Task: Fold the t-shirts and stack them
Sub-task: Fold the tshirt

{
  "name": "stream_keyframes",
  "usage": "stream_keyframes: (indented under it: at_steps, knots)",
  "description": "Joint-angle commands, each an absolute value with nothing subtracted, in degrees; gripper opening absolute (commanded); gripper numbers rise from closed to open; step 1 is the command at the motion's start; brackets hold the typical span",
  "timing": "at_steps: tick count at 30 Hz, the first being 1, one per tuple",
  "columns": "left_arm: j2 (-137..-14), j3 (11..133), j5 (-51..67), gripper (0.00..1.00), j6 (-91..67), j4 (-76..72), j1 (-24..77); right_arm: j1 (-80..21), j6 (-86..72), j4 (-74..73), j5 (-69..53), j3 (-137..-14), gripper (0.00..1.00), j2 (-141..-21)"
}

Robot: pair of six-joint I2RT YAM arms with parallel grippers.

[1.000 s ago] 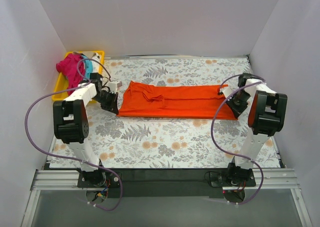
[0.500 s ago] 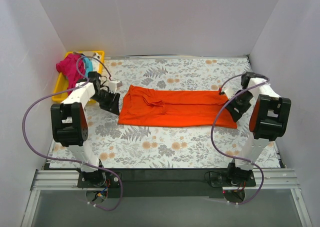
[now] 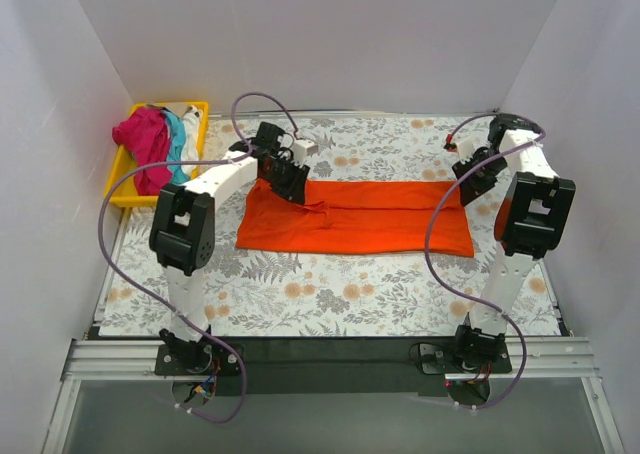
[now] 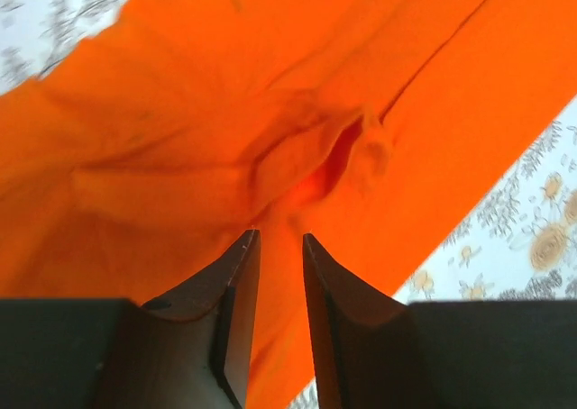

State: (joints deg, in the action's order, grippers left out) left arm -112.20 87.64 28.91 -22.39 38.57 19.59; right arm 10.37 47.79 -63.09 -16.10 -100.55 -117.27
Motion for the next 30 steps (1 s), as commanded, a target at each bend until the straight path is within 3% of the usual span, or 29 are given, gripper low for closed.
stream_keyframes:
  at_steps: [1,9,17,30]
  knots:
    - [-116.7,92.6,25.8,0.25,-26.3,36.3,22.1,10.3,44.4,-65.2,-18.5,-100.7,0.25,-119.2]
    - [-126.7,103.6,25.4,0.25,-30.0,34.3,25.0,9.8,42.9,-63.5,-18.8,-100.1,0.25,-121.3]
    - [-127.6,109.2,27.7,0.37,-32.4,32.0,28.3,9.3,43.0,-63.2,-18.8,-99.4,0.25,-120.2]
    - [-109.4,89.7,19.6,0.28,-28.0,39.5,26.7,8.3,43.8,-63.1,-18.7,-97.8,0.24,-117.9]
